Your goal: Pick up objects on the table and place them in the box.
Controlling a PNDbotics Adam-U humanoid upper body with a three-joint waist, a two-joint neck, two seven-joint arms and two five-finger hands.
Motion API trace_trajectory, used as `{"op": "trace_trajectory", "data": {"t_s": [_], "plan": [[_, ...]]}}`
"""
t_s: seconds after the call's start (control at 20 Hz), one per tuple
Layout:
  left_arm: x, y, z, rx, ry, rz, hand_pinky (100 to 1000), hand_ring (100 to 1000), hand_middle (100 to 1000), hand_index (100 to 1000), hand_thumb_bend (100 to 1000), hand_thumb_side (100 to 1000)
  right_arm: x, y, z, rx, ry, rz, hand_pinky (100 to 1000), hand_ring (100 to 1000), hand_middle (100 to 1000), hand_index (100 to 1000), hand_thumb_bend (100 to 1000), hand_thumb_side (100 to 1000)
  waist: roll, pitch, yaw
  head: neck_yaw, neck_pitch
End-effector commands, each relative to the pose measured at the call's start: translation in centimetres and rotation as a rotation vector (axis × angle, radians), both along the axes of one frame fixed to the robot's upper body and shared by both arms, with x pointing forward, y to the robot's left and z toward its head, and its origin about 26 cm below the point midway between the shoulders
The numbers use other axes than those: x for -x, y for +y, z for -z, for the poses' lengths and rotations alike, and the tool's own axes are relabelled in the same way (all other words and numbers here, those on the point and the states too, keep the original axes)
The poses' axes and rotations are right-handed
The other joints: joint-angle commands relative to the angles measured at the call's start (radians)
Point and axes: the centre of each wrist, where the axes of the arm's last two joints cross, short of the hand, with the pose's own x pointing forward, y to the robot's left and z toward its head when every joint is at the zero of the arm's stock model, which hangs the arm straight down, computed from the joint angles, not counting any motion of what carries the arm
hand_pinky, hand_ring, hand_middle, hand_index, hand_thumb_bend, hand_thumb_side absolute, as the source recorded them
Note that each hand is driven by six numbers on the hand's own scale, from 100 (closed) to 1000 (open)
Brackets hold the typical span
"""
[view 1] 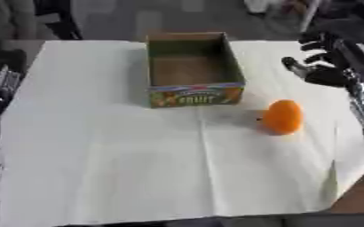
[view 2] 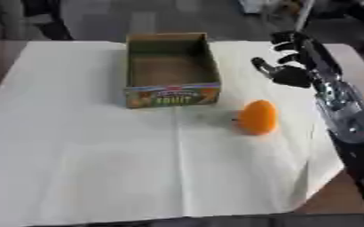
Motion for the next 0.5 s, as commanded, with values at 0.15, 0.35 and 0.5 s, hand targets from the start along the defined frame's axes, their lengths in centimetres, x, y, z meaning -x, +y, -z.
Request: {"op": "trace_trajectory", "data": {"t_s": [0.15, 0.35, 0.5], "plan": [[0.13, 0.13, -0.83, -0.016, -0.029, 0.004, 609, 626, 588, 722, 629, 386, 0.15, -1.64, -1.50, 0.078, -0.012, 0.017, 801, 898, 810, 849, 444, 300, 0.000, -0.014, -0.004, -0.004, 0.006], [0.14, 0.15, -0.82, -0.016, -0.029, 0.003, 609, 627, 588, 722, 629, 386, 0.26, -2.09, -1.29, 0.117, 0.009, 0.024, 829, 920, 824, 857, 444, 306, 0.000, -0.015, -0.005, -0.005, 0.006], [0.14, 0.14, -0.82, -0.017, -0.029, 0.004, 609, 627, 588, 723, 628, 387, 0.37, -2.36, -1.24, 0.141, 0.017, 0.028, 835, 921, 826, 860, 445, 308, 0.000, -0.015, -0.005, -0.005, 0.006]]}}
